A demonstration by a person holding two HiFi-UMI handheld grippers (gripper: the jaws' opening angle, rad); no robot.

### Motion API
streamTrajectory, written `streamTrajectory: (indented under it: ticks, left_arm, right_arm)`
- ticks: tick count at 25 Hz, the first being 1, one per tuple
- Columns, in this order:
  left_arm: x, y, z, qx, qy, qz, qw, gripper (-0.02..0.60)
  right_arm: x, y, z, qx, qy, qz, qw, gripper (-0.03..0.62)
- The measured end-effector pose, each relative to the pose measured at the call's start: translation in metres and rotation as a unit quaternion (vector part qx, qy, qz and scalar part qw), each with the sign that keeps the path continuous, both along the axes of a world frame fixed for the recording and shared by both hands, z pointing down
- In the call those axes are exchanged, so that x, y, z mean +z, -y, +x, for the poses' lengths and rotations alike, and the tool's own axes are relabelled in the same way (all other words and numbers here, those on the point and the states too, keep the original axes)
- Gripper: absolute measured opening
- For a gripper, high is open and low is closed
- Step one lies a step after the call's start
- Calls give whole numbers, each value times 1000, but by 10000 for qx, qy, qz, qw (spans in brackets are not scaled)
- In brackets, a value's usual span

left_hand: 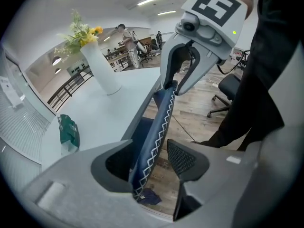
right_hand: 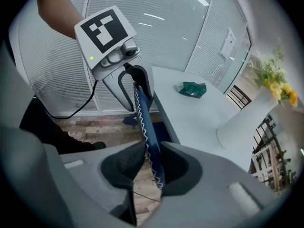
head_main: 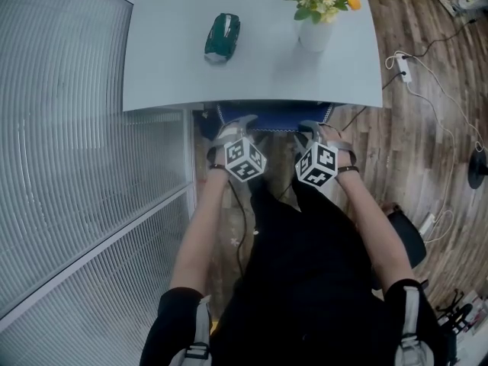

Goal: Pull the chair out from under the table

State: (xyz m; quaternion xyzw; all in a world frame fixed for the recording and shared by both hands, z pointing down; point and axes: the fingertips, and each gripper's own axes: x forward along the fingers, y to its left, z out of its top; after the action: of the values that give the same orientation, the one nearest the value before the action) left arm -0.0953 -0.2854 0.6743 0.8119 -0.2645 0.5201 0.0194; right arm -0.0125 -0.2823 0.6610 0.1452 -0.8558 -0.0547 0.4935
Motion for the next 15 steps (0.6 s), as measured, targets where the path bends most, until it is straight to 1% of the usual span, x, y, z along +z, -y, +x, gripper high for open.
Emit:
streamTrajectory:
  ticks: [3, 9, 12, 15]
  left_arm:
    - [2, 2, -1, 50, 68, 64, 9999, 215]
    - [4, 2, -2, 297, 332, 187, 9988, 177]
    - [4, 2, -2, 385, 371, 292, 9981, 163]
    - [4, 1, -2, 388, 398, 359, 9978, 157]
  right_arm:
    - [2, 1, -1, -22, -48, 21, 10000, 95]
    - [11, 2, -5, -105, -285, 149, 9994, 103]
    - [14, 3, -7, -117, -299, 59, 9995, 100]
    - [15, 3, -7, -160, -306, 94, 9994, 100]
